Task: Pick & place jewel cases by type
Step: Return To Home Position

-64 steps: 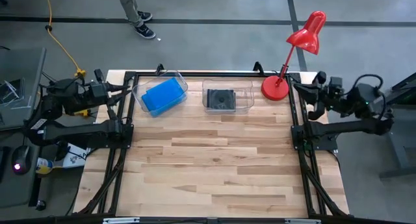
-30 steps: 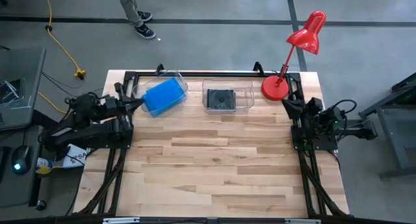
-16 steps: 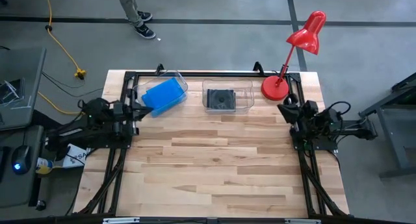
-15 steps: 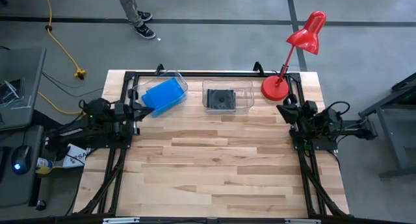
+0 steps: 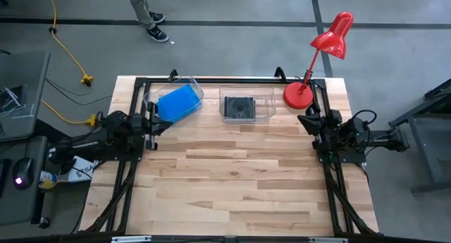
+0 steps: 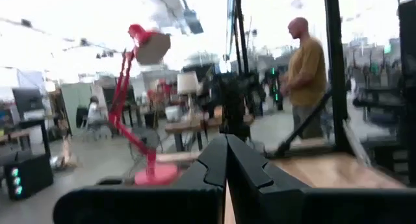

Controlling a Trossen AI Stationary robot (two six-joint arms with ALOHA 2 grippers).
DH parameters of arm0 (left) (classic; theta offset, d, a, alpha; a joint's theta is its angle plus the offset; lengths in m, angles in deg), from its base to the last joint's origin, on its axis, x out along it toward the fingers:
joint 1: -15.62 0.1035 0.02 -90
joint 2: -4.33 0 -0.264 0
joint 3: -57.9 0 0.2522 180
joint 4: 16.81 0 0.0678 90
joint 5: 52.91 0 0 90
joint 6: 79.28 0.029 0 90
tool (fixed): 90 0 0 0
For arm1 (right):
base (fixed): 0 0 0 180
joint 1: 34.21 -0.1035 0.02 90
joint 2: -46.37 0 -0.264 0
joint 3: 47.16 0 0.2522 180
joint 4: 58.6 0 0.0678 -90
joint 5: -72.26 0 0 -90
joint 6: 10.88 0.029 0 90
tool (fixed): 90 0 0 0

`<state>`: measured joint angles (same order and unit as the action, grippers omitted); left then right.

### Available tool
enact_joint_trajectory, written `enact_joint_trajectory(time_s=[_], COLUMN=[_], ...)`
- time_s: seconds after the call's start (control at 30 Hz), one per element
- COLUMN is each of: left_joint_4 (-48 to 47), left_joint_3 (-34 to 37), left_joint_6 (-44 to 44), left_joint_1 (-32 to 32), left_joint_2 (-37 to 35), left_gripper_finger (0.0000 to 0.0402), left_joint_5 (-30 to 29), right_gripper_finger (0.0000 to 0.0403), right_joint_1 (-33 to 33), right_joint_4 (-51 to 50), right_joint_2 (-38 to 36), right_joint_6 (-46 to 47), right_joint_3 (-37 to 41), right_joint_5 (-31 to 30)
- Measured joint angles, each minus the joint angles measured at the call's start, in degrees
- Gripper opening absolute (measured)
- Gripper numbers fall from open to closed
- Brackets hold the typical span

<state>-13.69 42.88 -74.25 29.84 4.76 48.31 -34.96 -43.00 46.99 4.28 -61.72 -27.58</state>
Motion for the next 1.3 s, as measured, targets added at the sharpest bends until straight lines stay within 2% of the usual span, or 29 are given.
enact_joint_trajectory(time_s=[0.6, 0.73, 1.07, 1.3], left_joint_4=[2.90, 2.74, 0.22, -6.98], left_joint_3=[0.47, 0.49, 0.53, 0.55], left_joint_6=[-3.84, -2.96, 5.89, 9.59], left_joint_1=[-0.31, -3.37, -13.18, -13.51], left_joint_2=[0.08, 0.59, 6.83, 6.94], left_gripper_finger=[0.0000, 0.0000, 0.0000, 0.0000], left_joint_5=[1.26, -1.44, -13.11, -12.58], right_gripper_finger=[0.0000, 0.0000, 0.0000, 0.0000], right_joint_1=[0.00, 0.00, 0.00, 0.00], right_joint_4=[-1.36, -1.53, -8.51, -11.02], right_joint_2=[0.00, 0.00, 0.00, 0.00], right_joint_6=[-0.14, -0.17, 1.35, -4.67], right_joint_3=[0.00, 0.00, -0.02, -0.02], right_joint_5=[-1.57, -1.60, -3.66, -2.44])
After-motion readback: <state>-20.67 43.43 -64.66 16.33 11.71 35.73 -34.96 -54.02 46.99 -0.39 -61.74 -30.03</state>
